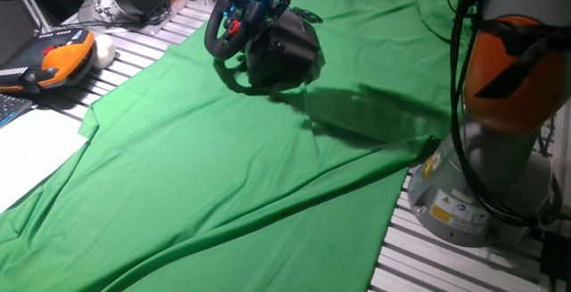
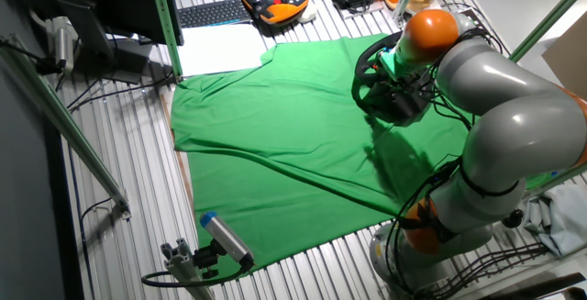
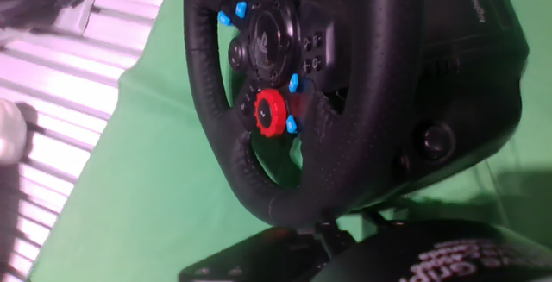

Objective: Rotate the steering wheel 90 degrees clockwise

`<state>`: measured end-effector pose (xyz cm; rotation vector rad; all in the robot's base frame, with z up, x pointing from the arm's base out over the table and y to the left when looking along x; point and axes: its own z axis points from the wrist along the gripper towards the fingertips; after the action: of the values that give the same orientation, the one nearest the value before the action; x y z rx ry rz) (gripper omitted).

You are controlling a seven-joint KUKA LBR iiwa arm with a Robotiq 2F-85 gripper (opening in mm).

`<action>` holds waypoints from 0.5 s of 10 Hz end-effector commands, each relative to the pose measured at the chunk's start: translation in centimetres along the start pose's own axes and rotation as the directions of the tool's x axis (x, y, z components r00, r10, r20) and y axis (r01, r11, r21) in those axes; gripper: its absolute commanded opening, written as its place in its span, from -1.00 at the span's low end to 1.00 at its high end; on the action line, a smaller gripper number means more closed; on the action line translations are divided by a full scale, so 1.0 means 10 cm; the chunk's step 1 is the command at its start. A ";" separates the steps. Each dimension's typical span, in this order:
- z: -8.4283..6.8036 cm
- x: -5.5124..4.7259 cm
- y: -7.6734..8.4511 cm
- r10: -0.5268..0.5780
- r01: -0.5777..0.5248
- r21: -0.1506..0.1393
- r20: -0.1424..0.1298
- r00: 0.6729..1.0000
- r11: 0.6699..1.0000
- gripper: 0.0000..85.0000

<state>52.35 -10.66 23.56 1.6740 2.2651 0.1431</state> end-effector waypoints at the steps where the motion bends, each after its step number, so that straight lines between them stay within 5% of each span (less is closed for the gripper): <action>1: -0.02 -0.01 0.00 0.001 -0.001 0.001 -0.008 1.000 1.000 0.20; 5: -0.11 -0.11 -0.02 -0.092 0.093 0.030 -0.059 0.994 0.995 0.20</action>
<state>52.18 -11.71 24.80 1.5988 2.3932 0.1358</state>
